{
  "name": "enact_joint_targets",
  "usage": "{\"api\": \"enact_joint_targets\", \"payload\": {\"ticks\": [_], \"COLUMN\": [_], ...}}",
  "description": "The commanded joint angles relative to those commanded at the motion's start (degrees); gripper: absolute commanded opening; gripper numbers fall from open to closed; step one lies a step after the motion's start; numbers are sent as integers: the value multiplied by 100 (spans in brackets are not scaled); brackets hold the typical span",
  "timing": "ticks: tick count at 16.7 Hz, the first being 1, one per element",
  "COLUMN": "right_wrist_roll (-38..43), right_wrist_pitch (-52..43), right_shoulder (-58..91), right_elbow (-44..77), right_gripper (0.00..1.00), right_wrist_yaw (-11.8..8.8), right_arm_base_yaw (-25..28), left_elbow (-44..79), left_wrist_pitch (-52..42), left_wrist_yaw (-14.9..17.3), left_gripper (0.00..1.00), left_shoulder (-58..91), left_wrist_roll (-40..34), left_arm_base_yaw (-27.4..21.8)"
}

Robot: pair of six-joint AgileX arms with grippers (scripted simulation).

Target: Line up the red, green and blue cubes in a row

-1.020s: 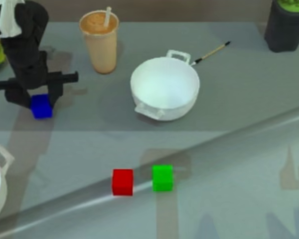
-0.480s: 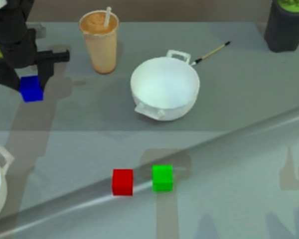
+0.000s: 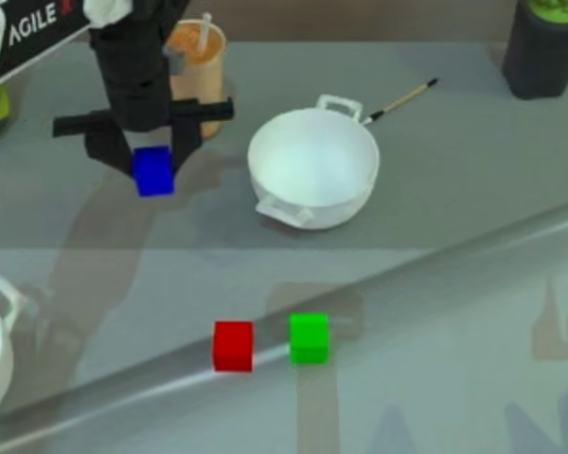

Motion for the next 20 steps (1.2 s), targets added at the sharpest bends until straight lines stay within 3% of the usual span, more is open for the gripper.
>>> {"api": "enact_joint_targets", "payload": {"ticks": [6,9,11,16,20], "right_wrist_roll": [0,0,0,0,0], "right_wrist_pitch": [0,0,0,0,0], "right_shoulder": [0,0,0,0,0], "right_elbow": [0,0,0,0,0], "right_gripper": [100,100,100,100,100], "right_wrist_yaw": [0,0,0,0,0], "right_arm_base_yaw": [0,0,0,0,0], "left_elbow": [791,1063,1143,1115,525], "left_wrist_pitch": [-535,-685,-720,-693,-24], "left_wrist_yaw": [-30,-61,-78,-72,-65], "left_gripper": [0,0,0,0,0], "left_shoulder": [365,424,421,405,438], "left_wrist_roll": [-1992,-2732,-2947,-2949,-2936], "left_arm_base_yaw": [-2574,-3362,-3581,-3587,-3605]}}
